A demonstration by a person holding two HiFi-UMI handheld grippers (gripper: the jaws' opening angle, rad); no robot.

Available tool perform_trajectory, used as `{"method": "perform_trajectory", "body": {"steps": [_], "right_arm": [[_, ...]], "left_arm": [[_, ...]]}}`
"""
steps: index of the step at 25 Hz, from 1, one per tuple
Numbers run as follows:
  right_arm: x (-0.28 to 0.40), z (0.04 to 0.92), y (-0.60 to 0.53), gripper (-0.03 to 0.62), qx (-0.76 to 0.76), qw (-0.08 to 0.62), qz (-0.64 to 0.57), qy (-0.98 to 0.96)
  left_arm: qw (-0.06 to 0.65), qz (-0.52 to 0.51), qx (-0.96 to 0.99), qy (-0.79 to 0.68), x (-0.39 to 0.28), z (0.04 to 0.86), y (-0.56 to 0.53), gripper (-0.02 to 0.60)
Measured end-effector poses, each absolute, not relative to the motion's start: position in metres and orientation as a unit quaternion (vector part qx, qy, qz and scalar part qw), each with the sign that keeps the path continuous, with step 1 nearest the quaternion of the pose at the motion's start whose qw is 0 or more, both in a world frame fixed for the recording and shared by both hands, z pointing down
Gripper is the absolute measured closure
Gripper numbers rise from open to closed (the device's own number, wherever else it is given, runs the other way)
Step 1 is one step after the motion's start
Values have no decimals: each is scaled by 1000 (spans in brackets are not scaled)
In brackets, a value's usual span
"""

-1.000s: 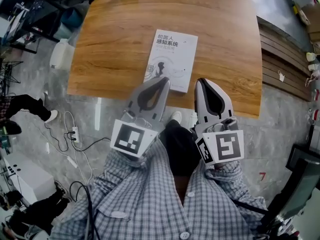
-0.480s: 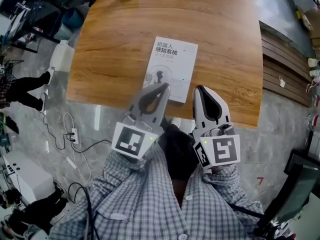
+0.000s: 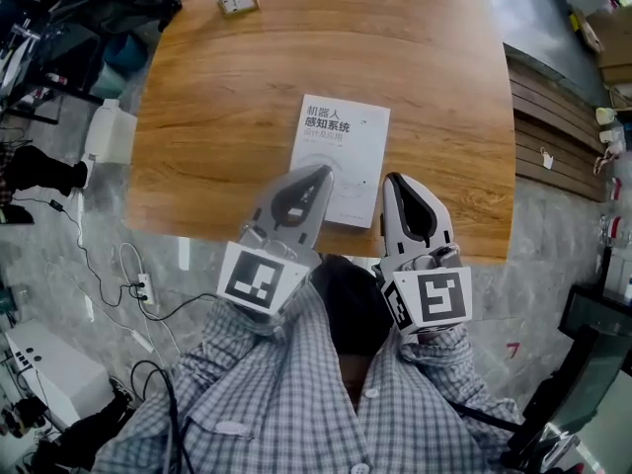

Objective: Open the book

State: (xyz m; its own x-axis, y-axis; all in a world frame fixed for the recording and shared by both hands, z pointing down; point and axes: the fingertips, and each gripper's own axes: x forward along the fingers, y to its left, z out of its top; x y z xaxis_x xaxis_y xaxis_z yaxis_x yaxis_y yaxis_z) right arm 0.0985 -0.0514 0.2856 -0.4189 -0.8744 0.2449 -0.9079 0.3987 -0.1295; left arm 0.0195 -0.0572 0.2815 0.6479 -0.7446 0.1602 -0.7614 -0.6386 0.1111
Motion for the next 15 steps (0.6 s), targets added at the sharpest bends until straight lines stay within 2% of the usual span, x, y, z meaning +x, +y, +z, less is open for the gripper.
{"method": "perform_trajectory", "body": {"steps": [9,15], "right_arm": [[59,299,-102,568,547,74,151,-820],[46,324,-118,568,573,97,182,-793]], "left_arm": [[102,58,917,-380,-6,299,-95,572],[152,84,921,-348,-14,334,-104,572]]}}
